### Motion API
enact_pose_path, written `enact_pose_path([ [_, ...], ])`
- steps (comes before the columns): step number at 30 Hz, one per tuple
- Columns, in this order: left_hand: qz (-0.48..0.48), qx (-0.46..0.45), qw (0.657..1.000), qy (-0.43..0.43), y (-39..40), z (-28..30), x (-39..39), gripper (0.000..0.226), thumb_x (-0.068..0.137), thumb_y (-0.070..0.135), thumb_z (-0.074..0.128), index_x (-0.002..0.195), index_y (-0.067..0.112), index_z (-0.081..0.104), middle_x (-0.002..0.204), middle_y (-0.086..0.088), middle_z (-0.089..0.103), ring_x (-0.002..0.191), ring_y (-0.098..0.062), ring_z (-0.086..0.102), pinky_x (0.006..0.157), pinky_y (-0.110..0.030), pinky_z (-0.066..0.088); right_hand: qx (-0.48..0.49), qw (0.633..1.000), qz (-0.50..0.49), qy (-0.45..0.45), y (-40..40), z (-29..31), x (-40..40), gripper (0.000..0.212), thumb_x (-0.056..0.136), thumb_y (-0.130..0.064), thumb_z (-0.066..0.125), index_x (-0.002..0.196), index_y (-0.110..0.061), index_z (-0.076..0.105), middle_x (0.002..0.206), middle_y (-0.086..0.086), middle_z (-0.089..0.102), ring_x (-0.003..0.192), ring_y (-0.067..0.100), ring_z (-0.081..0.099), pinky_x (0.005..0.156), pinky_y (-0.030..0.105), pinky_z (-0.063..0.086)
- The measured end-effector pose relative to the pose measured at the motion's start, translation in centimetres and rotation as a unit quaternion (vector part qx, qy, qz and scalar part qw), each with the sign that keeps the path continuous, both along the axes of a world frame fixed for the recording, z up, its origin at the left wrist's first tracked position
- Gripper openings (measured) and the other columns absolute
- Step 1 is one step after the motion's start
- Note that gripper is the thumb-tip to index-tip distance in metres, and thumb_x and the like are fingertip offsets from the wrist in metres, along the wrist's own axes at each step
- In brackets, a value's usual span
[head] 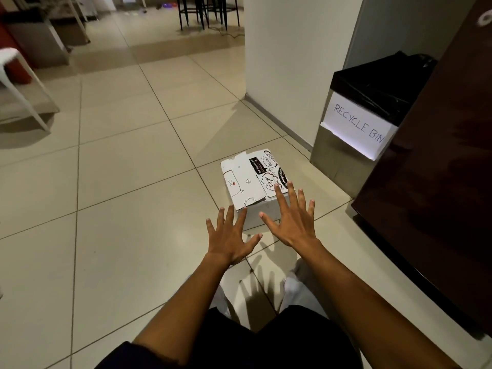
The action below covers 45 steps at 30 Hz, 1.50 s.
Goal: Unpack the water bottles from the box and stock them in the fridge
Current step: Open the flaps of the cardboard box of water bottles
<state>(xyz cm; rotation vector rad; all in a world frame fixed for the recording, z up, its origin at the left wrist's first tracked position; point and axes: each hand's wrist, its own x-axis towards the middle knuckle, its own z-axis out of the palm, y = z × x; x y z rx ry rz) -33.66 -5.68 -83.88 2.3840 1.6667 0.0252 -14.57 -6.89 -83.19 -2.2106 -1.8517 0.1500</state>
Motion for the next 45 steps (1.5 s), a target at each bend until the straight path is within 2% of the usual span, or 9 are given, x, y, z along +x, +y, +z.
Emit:
enact_pose_path([
  [10, 0.005, -0.023, 0.999, -0.036, 8.5, -1.3, 2.4, 0.089, 0.084, 0.080, 0.027, 0.155, 0.034, -0.001, 0.164, -0.005, -0.009, 0.150, -0.031, -0.008, 0.115, -0.063, 0.003, -0.030, 0.999, -0.007, 0.011, 7.6, -2.4, 2.3, 0.094, 0.082, -0.082, 0.033, 0.151, -0.040, -0.015, 0.164, 0.005, -0.011, 0.150, 0.035, -0.004, 0.117, 0.062, 0.004],
  [14, -0.001, -0.042, 0.999, -0.013, 12.9, -3.2, 3.9, 0.087, 0.086, 0.077, 0.029, 0.155, 0.032, 0.003, 0.164, -0.007, -0.005, 0.150, -0.032, -0.004, 0.115, -0.064, 0.008, -0.043, 0.999, -0.009, 0.023, 12.3, -4.2, 3.4, 0.088, 0.087, -0.073, 0.041, 0.155, -0.035, 0.001, 0.164, 0.008, 0.000, 0.149, 0.037, 0.005, 0.115, 0.062, 0.009],
  [17, -0.005, -0.076, 0.997, -0.005, 16.9, -5.0, 5.1, 0.085, 0.087, 0.077, 0.029, 0.155, 0.034, 0.003, 0.164, -0.006, -0.009, 0.150, -0.032, -0.006, 0.115, -0.064, 0.006, -0.080, 0.996, -0.013, 0.032, 16.0, -6.2, 4.5, 0.083, 0.091, -0.065, 0.043, 0.154, -0.035, -0.002, 0.164, 0.005, -0.005, 0.150, 0.034, 0.001, 0.116, 0.060, 0.005],
  [22, -0.007, -0.117, 0.993, 0.022, 21.5, -6.9, 7.3, 0.081, 0.088, 0.075, 0.030, 0.154, 0.038, 0.000, 0.162, -0.006, -0.016, 0.150, -0.030, -0.012, 0.116, -0.063, 0.007, -0.134, 0.989, -0.031, 0.045, 19.5, -8.6, 6.1, 0.082, 0.094, -0.053, 0.051, 0.156, -0.029, 0.002, 0.164, 0.007, -0.002, 0.149, 0.035, 0.004, 0.117, 0.060, 0.010],
  [32, 0.026, -0.129, 0.991, 0.026, 24.8, -9.7, 10.7, 0.089, 0.082, 0.078, 0.036, 0.154, 0.037, 0.002, 0.161, -0.014, -0.018, 0.148, -0.042, -0.010, 0.111, -0.069, 0.011, -0.197, 0.979, -0.028, 0.051, 24.1, -10.9, 6.5, 0.097, 0.084, -0.051, 0.065, 0.155, -0.027, 0.003, 0.163, 0.011, -0.001, 0.149, 0.035, 0.003, 0.118, 0.056, 0.012],
  [37, 0.015, -0.128, 0.992, 0.009, 25.0, -10.1, 11.3, 0.077, 0.084, 0.075, 0.035, 0.151, 0.043, 0.014, 0.161, -0.013, -0.020, 0.147, -0.042, -0.012, 0.110, -0.072, 0.012, -0.154, 0.985, -0.040, 0.061, 24.0, -11.8, 6.7, 0.096, 0.081, -0.056, 0.063, 0.155, -0.028, 0.008, 0.162, 0.012, 0.007, 0.147, 0.034, 0.010, 0.117, 0.055, 0.019],
  [40, 0.017, -0.125, 0.992, -0.015, 25.0, -10.3, 11.7, 0.067, 0.087, 0.070, 0.035, 0.146, 0.040, 0.029, 0.162, -0.011, -0.016, 0.148, -0.040, -0.010, 0.110, -0.071, 0.013, -0.147, 0.987, -0.040, 0.059, 23.8, -12.3, 6.8, 0.094, 0.083, -0.059, 0.060, 0.155, -0.028, 0.008, 0.162, 0.011, 0.008, 0.147, 0.033, 0.011, 0.117, 0.054, 0.022],
  [45, 0.040, -0.099, 0.993, -0.059, 24.5, -9.7, 11.8, 0.055, 0.092, 0.064, 0.036, 0.137, 0.032, 0.038, 0.163, -0.009, -0.009, 0.150, -0.036, -0.004, 0.112, -0.067, 0.014, -0.129, 0.989, -0.025, 0.067, 23.5, -11.9, 6.7, 0.087, 0.084, -0.050, 0.063, 0.153, -0.026, 0.017, 0.160, 0.012, 0.014, 0.145, 0.038, 0.018, 0.114, 0.056, 0.027],
])
